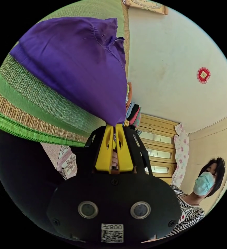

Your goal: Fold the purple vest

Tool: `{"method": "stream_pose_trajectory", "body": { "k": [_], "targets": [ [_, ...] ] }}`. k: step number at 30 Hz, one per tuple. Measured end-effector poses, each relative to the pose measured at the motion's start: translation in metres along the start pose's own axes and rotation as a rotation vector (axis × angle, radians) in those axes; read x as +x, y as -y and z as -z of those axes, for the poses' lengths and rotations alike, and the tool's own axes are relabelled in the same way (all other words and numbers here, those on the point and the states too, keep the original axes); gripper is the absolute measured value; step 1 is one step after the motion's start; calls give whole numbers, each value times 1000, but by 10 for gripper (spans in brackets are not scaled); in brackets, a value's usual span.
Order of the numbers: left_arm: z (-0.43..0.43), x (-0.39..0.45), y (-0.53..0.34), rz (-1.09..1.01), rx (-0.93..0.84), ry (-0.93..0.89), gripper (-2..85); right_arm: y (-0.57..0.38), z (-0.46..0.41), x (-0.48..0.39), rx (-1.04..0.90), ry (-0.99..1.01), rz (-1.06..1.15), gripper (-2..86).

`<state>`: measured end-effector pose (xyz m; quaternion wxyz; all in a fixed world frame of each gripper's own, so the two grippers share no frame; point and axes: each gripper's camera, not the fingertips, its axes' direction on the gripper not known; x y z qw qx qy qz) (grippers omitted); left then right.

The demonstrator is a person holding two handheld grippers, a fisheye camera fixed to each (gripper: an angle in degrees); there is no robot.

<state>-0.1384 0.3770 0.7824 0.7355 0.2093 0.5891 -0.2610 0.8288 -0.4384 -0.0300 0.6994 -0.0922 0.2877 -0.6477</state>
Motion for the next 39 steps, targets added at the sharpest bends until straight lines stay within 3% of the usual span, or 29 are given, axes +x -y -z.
{"method": "stream_pose_trajectory", "body": {
  "k": [11, 19, 35, 39],
  "targets": [
    [21, -18, 2, 19, 15, -78, 15, 7, 17, 37, 31, 180, -89, 99],
    [51, -26, 0, -25, 28, -51, 29, 4, 33, 35, 41, 106, -85, 73],
    [166, -89, -13, 145, 456, -213, 104, 13, 14, -11, -23, 20, 30, 60],
    [175, -91, -6, 156, 459, -209, 111, 13, 6, -14, -28, 8, 35, 53]
  ]
}}
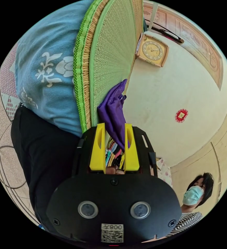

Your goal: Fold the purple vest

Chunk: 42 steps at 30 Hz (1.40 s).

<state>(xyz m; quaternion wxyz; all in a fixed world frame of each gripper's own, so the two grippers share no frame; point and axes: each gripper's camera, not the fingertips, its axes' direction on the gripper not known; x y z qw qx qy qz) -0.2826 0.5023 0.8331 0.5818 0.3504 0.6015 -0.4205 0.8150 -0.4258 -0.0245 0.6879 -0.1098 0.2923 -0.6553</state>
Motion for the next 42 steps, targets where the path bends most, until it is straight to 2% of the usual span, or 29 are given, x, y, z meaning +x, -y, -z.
{"method": "stream_pose_trajectory", "body": {
  "k": [22, 34, 42],
  "targets": [
    [25, 15, 41, 31, 45, -11, 83, 7, -49, -10, -24, -14, 14, 35],
    [22, 25, 45, 100, -21, -50, 122, 22, -72, -26, -13, 7, 34, 31],
    [17, 30, 54, 111, -18, -67, 37, 27, -85, -29, -42, -68, 49, 42]
  ]
}}
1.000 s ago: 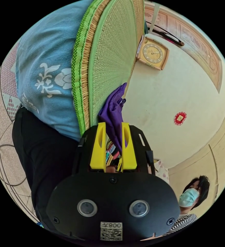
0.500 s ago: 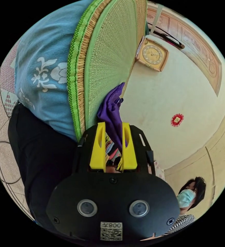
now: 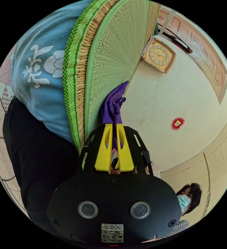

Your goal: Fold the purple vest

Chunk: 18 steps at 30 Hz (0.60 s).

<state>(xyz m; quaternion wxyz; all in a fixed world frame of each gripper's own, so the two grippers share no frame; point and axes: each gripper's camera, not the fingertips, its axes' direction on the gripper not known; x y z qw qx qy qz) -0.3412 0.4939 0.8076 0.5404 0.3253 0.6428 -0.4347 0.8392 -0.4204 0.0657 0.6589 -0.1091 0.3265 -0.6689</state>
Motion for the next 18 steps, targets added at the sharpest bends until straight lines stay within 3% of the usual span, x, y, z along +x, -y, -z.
{"method": "stream_pose_trajectory", "body": {
  "k": [6, 18],
  "targets": [
    [-4, 13, -6, -24, -7, 29, 17, -20, 10, 44, -4, -103, -103, 72],
    [-25, 31, -23, -39, -17, 21, 15, -30, 23, 81, 60, -23, -185, 108]
  ]
}}
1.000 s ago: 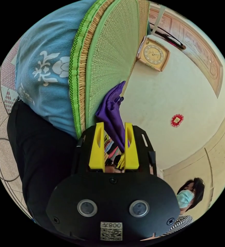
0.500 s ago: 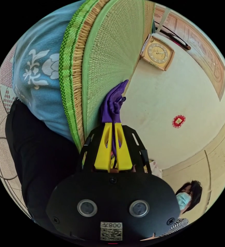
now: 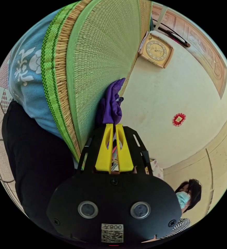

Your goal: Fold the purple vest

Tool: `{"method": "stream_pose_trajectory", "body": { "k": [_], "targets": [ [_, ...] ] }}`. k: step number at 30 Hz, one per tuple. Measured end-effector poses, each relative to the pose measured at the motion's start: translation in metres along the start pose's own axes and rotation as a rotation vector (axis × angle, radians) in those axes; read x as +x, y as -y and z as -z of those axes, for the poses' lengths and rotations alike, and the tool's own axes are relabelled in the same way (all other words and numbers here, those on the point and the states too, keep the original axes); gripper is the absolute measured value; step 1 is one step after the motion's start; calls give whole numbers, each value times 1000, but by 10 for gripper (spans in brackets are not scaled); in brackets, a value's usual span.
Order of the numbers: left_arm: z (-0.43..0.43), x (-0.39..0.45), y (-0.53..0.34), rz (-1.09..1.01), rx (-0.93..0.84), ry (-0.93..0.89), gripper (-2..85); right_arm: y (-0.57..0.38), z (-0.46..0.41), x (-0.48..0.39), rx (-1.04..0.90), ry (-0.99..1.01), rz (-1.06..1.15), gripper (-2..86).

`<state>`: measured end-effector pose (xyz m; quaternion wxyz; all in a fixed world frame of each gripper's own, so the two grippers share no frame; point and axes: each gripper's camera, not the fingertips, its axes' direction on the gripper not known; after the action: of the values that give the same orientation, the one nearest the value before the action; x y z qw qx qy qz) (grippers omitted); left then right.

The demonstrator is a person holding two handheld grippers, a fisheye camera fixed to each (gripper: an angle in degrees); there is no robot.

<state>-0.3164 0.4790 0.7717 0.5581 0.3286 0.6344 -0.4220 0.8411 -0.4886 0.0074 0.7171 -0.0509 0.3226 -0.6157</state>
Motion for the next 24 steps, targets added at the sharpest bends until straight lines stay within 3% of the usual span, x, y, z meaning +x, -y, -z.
{"method": "stream_pose_trajectory", "body": {
  "k": [24],
  "targets": [
    [-72, 29, -68, -28, -22, -44, 13, 11, 14, -31, 6, 51, -27, 106]
  ]
}}
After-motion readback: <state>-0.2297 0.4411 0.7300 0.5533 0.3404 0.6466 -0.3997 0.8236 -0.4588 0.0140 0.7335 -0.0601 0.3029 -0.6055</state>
